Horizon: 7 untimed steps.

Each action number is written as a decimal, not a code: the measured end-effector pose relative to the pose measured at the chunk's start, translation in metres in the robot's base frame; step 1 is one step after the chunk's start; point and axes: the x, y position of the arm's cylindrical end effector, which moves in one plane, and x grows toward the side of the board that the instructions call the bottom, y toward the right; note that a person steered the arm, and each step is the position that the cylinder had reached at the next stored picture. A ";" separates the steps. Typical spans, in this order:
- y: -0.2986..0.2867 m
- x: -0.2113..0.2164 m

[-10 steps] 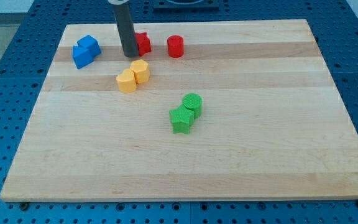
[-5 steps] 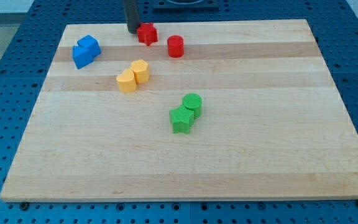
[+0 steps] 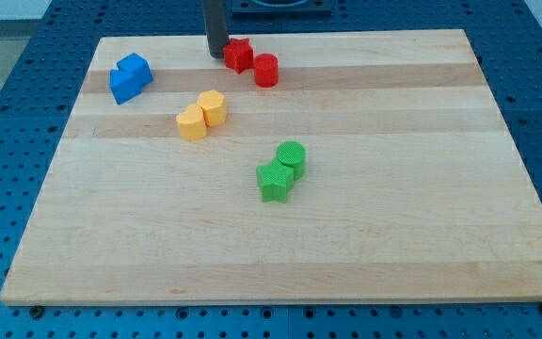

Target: Push the red star into the top left of the red circle

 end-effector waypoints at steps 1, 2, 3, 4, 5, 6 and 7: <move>0.004 0.001; 0.009 0.005; 0.010 0.006; 0.010 0.008; 0.010 0.011; 0.013 0.011; 0.020 0.012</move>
